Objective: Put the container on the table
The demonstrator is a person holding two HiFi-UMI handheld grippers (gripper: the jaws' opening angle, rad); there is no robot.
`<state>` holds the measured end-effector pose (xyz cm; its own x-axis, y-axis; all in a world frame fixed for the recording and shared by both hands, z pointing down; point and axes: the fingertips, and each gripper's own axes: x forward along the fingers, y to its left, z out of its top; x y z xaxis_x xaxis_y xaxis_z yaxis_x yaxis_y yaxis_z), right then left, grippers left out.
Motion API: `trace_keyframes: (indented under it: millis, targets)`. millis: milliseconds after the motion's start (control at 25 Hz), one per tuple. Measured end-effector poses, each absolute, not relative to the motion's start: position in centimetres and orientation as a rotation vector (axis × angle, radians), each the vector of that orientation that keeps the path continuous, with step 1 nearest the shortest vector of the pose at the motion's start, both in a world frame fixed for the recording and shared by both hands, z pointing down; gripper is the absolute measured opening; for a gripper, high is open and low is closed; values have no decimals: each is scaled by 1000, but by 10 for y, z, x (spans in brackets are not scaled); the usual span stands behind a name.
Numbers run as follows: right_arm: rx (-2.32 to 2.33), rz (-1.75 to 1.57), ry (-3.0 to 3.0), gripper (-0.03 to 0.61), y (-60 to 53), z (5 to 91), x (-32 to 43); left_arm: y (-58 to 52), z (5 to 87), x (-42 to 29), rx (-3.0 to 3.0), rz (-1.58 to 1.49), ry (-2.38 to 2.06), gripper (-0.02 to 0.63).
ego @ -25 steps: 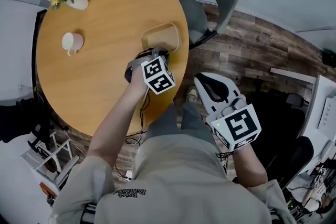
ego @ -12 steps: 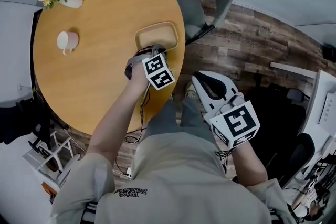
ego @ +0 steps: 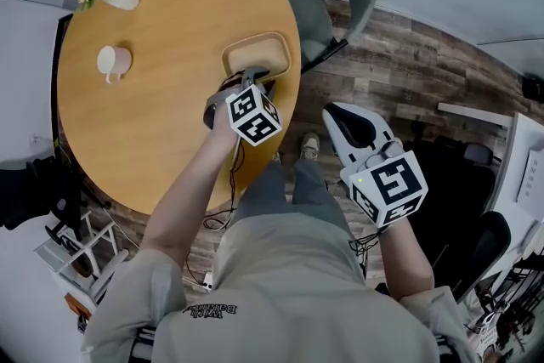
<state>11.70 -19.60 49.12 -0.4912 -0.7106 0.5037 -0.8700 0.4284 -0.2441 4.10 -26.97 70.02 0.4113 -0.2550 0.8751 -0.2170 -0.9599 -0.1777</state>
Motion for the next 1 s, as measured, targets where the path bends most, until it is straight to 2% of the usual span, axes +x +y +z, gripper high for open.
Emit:
trace_keyframes:
  millis: [200, 680, 1000]
  targets:
    - [1437, 646, -2361, 35, -202, 473, 130, -272, 640, 49, -2914, -1347, 703, 95]
    - [1579, 454, -2430, 35, -213, 390, 143, -270, 469, 16, -2888, -843, 994, 78]
    - [1583, 271, -2554, 35, -200, 320, 135, -248, 376, -16, -2683, -790, 1068, 61]
